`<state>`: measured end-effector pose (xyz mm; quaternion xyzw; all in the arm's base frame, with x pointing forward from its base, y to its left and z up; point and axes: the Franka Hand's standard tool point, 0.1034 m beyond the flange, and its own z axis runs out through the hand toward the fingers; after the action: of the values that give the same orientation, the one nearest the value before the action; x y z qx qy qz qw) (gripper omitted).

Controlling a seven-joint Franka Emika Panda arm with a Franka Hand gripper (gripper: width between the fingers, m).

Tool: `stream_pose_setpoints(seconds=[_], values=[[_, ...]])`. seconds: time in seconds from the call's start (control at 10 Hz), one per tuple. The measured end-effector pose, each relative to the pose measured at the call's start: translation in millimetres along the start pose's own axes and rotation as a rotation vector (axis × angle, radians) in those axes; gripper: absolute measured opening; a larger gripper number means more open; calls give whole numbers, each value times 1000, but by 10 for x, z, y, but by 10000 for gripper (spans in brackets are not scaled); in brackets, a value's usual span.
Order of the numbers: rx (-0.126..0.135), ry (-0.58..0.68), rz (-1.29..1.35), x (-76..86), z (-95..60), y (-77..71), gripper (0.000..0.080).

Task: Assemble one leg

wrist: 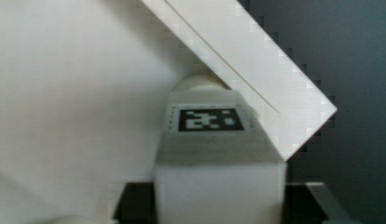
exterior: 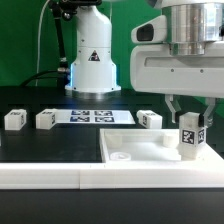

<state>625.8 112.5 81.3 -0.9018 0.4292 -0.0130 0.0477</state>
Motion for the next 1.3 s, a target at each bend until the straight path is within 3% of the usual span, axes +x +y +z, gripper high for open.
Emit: stream_pose_setpoints(seconds=[0.5, 0.9, 1.0, 1.1, 1.2, 1.3], values=[[-3, -6, 557, -22, 7, 1, 291], [0, -15, 696, -28, 9, 2, 291], [-1, -15, 647, -29, 14, 4, 360], [-2, -16, 581, -29, 16, 8, 540], [-7, -18, 511, -34, 16, 9, 540], [-9, -18, 366, -30, 14, 4, 635]])
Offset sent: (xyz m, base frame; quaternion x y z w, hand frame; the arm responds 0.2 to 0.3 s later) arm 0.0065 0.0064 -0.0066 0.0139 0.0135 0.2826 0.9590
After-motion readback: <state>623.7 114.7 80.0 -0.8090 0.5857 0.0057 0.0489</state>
